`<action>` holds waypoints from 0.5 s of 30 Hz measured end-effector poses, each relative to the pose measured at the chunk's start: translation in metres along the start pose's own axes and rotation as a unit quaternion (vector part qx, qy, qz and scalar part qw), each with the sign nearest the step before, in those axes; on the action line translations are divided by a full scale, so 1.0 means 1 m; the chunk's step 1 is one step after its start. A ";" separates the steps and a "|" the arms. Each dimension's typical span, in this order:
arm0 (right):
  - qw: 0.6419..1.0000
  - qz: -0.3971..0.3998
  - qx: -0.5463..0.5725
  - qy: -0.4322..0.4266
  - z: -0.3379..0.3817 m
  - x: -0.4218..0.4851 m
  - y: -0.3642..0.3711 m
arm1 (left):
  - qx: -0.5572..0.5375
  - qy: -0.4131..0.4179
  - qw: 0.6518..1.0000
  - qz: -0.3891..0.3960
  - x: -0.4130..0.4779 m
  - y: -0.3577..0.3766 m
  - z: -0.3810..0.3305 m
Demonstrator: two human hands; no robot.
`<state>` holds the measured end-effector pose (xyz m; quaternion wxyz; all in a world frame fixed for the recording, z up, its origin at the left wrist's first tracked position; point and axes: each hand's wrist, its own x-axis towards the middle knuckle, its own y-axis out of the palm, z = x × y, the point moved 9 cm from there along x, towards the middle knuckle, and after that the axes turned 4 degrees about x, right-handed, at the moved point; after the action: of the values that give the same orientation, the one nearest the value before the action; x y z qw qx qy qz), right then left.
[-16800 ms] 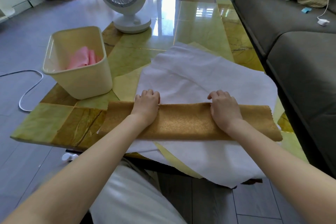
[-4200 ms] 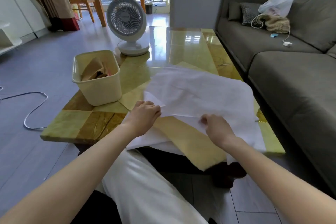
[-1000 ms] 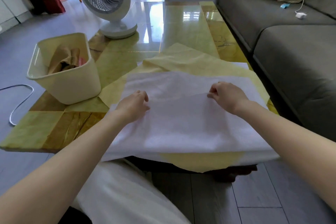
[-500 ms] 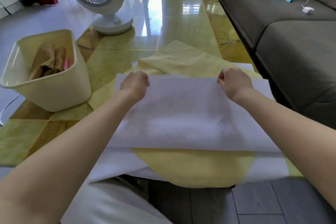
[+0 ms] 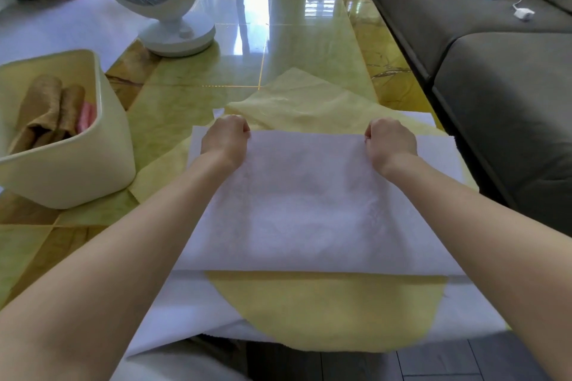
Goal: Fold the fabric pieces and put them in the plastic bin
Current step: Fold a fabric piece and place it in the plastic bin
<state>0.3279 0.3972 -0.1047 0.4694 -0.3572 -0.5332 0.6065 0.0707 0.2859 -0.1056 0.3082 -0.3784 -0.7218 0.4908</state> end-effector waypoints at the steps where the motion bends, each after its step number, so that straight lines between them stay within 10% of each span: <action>1: 1.000 0.004 -0.002 0.001 0.001 -0.001 -0.001 | -0.001 0.002 1.000 0.001 0.000 0.000 -0.001; 15: 0.957 0.096 0.183 -0.201 0.106 -0.160 0.014 | -0.023 0.169 0.982 0.081 -0.152 0.019 -0.045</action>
<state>0.2748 0.2127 -0.1107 0.3490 -0.1852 -0.4596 0.7954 0.1916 0.1822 -0.1198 0.3762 -0.5203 -0.6373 0.4262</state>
